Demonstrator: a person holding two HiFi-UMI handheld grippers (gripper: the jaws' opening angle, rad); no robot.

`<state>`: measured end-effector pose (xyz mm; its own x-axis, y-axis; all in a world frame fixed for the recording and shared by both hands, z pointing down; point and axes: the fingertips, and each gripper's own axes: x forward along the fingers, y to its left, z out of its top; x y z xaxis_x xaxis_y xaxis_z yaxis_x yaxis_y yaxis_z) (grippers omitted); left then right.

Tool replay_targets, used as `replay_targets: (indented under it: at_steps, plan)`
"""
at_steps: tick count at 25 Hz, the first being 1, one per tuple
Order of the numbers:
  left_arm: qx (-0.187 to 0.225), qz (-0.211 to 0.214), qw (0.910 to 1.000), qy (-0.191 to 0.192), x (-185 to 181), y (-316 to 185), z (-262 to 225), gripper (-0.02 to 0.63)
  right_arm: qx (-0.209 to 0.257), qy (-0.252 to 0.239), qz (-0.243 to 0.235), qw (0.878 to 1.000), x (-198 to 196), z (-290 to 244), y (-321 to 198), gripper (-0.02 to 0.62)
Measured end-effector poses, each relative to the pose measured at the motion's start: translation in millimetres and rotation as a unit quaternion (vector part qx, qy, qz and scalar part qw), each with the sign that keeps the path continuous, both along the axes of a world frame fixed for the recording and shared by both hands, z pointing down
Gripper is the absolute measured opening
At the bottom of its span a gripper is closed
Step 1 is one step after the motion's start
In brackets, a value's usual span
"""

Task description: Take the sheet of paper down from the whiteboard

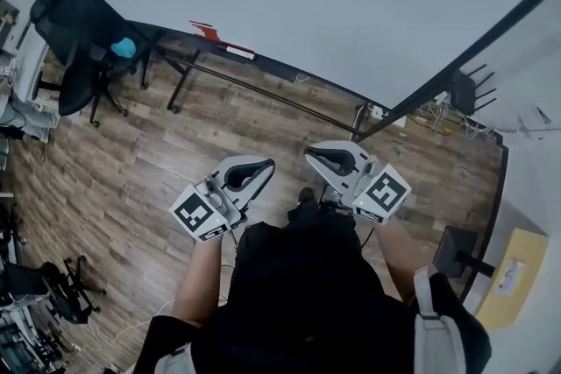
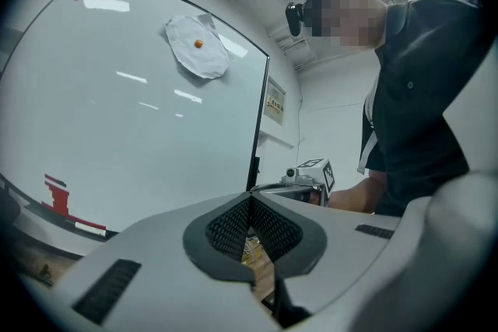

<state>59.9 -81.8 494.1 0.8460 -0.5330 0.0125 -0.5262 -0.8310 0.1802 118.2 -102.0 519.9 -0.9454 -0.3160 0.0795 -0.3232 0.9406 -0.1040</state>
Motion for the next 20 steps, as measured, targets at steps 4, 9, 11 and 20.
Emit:
replay_targets:
  at_steps: [4,9,11,20]
  plan:
    - [0.03,-0.001,0.9994,-0.015,5,-19,-19,0.012,0.042,-0.004,-0.012,0.999,-4,-16,-19,0.028]
    - [0.035,0.007,0.9992,-0.017,2,-39,-24,0.012,0.053,-0.024,0.002,0.998,-4,-30,-24,0.028]
    - [0.04,0.02,0.9988,-0.019,6,-48,-27,0.012,0.044,-0.039,0.016,0.998,2,-33,-26,0.028]
    - [0.054,0.1,0.9934,0.007,3,-87,-31,0.012,0.037,-0.032,0.101,0.994,2,-30,-45,0.028]
